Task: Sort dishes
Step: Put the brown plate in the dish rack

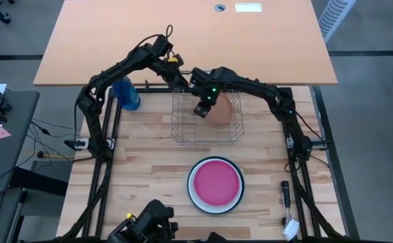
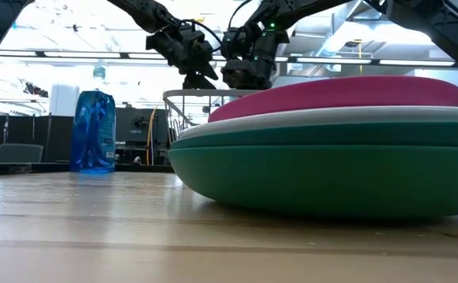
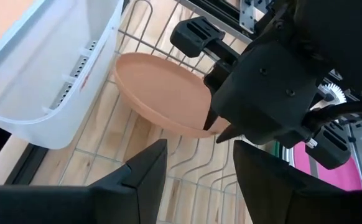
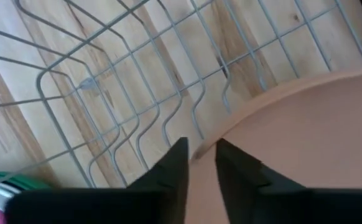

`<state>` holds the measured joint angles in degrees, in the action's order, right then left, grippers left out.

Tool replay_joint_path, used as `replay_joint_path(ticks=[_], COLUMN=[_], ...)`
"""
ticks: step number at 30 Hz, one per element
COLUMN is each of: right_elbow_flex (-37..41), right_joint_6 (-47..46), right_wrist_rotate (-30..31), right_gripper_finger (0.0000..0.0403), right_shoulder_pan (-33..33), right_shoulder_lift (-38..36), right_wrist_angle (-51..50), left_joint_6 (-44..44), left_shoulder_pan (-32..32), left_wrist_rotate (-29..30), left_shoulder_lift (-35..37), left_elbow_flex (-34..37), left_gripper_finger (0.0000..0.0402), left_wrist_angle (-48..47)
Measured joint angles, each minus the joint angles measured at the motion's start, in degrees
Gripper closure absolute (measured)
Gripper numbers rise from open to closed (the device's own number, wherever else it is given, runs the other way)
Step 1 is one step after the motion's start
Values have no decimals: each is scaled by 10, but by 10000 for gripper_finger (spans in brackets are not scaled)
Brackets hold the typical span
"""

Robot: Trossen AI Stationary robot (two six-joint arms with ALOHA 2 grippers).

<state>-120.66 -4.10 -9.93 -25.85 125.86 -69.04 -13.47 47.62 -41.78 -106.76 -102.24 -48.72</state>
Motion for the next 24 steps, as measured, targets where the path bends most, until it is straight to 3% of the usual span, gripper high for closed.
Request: replay_joint_path(ticks=[6,14,24], right_elbow_flex=[0,0,0], right_joint_6=[-2,-1,17], right_wrist_rotate=[-3,-7,-71], right_gripper_finger=[394,401,402], right_shoulder_pan=[0,0,-4], right_shoulder_lift=[0,-5,-52], right_wrist_angle=[4,-20,-64], left_joint_6=[-1,-7,-28], left_shoulder_pan=[0,-1,-3], left_wrist_rotate=[0,0,-4], left_shoulder_lift=[0,0,15], left_elbow_flex=[0,0,0], left_gripper_finger=[224,224,224], left_wrist_angle=[-9,-22,-29])
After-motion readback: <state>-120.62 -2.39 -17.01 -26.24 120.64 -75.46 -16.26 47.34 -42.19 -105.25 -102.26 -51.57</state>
